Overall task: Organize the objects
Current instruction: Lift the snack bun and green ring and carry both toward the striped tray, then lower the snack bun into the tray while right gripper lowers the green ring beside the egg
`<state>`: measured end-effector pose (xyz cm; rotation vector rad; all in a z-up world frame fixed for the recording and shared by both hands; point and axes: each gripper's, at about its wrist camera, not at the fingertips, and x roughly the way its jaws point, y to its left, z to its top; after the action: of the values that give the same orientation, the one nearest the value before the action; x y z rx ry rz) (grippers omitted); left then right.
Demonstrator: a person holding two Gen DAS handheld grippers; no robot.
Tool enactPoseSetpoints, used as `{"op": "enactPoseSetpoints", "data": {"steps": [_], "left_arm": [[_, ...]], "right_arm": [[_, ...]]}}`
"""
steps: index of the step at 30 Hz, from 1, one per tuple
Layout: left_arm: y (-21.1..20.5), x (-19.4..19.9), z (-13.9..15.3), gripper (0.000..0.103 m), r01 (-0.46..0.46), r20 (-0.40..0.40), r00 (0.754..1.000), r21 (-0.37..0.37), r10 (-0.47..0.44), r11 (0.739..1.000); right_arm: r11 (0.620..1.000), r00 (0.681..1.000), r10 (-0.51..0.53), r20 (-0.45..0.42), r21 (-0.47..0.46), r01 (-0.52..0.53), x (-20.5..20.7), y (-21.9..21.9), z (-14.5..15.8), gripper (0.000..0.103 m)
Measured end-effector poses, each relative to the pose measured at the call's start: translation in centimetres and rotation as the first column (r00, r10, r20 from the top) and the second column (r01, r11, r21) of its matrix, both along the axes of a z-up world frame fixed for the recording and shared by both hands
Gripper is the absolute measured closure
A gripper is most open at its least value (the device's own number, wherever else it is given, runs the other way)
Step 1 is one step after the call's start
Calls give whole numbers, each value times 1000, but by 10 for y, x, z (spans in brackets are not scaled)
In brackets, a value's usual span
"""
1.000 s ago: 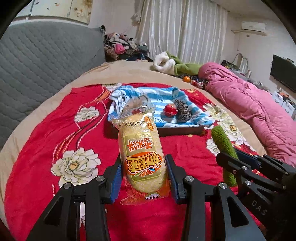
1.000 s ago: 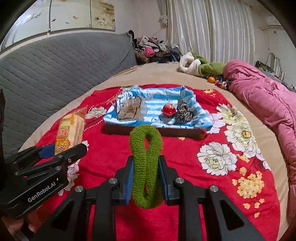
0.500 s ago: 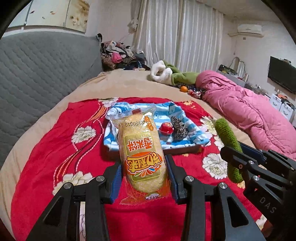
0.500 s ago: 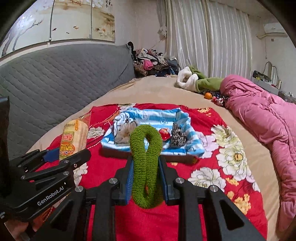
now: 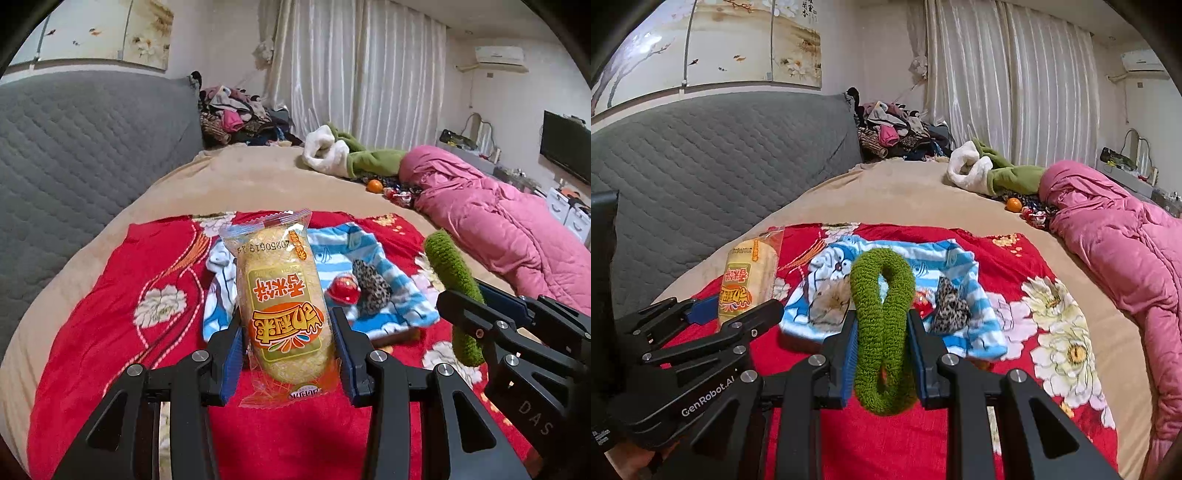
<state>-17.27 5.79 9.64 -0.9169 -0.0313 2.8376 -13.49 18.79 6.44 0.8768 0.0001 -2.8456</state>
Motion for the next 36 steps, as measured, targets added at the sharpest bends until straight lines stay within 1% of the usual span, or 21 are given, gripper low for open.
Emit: {"op": "enactPoseSetpoints", "data": {"steps": [7, 12, 25, 31, 36], "left_arm": [[3, -36, -3, 58, 1, -3, 1000, 2, -1, 1000], [3, -64, -19, 58, -5, 16, 1000, -1, 5, 1000], [5, -123, -55, 58, -15, 64, 998, -4, 15, 1000], [6, -139, -70, 58, -17, 81, 997, -2, 17, 1000], [16, -146, -82, 58, -4, 92, 996, -12, 5, 1000]], "right_arm": [[1000, 1000, -3, -1, -2, 3, -35, 2, -4, 77], [1000, 1000, -5, 4, -6, 5, -58, 3, -11, 77], [1000, 998, 4, 63, -10, -3, -119, -2, -49, 77], [1000, 995, 10, 97, -8, -10, -137, -7, -69, 77], [1000, 991, -15, 131, 3, 15, -146, -2, -89, 77]]}}
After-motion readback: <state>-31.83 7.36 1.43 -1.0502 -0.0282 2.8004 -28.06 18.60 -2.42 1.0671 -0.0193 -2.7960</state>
